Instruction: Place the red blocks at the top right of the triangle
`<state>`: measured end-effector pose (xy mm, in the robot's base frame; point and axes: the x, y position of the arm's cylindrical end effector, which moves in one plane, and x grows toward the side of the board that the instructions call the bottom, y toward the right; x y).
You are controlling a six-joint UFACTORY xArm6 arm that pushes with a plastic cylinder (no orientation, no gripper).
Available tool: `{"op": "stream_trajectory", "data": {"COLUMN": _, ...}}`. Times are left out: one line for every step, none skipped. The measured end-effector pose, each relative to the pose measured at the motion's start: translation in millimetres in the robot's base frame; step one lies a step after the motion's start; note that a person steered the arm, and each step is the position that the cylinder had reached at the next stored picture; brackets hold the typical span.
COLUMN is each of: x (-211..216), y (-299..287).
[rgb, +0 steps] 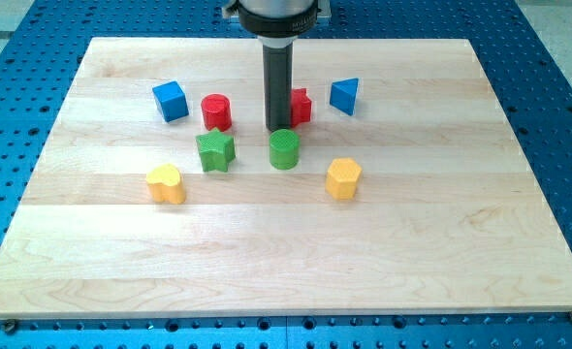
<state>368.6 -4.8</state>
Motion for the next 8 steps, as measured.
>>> {"op": "stream_trajectory", "data": {"x": -28, "y": 1}}
{"op": "stream_trajectory", "data": {"x": -32, "y": 42}}
{"op": "stream_trajectory", "data": {"x": -48, "y": 93}}
{"op": "stream_trajectory", "data": {"x": -84, "y": 127}}
{"op": "stream_trajectory", "data": {"x": -110, "y": 108}}
{"op": "stream_trajectory", "data": {"x": -120, "y": 51}}
{"op": "stream_trajectory", "data": {"x": -131, "y": 60}}
{"op": "stream_trajectory", "data": {"x": -131, "y": 105}}
